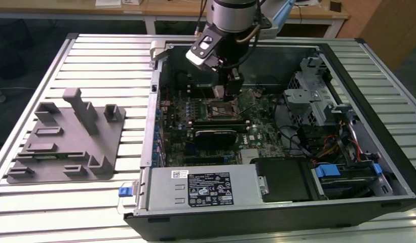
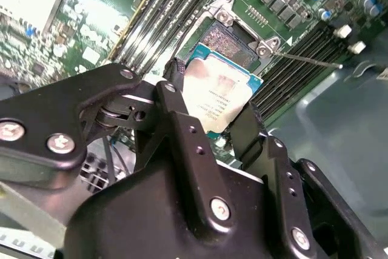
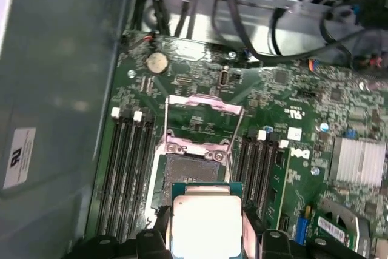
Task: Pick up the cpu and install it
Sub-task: 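Place the cpu into insertion slot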
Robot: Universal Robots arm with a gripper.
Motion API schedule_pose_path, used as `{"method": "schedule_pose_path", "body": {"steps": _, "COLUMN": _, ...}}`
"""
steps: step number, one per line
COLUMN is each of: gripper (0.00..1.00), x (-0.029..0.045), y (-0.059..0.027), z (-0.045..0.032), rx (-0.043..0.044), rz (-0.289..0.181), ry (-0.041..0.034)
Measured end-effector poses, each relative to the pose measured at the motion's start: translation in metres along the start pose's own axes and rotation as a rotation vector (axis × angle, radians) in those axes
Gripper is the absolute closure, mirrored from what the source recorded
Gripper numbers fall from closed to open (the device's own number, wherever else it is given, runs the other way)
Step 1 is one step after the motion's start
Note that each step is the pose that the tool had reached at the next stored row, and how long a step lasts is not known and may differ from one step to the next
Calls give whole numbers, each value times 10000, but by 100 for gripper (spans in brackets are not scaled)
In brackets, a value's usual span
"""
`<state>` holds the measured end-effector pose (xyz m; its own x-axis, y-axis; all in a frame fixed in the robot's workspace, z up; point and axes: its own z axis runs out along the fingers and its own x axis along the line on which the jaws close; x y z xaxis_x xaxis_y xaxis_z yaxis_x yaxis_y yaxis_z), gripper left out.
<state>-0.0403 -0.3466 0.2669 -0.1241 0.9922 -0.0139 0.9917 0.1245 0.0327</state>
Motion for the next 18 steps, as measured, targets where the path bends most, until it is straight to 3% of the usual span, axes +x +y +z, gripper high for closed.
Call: {"method": "schedule_pose_path", "body": {"steps": 18, "gripper": 45, "x": 0, "y": -1, "z": 25, "rx": 4, "rz": 305, "ry": -10}}
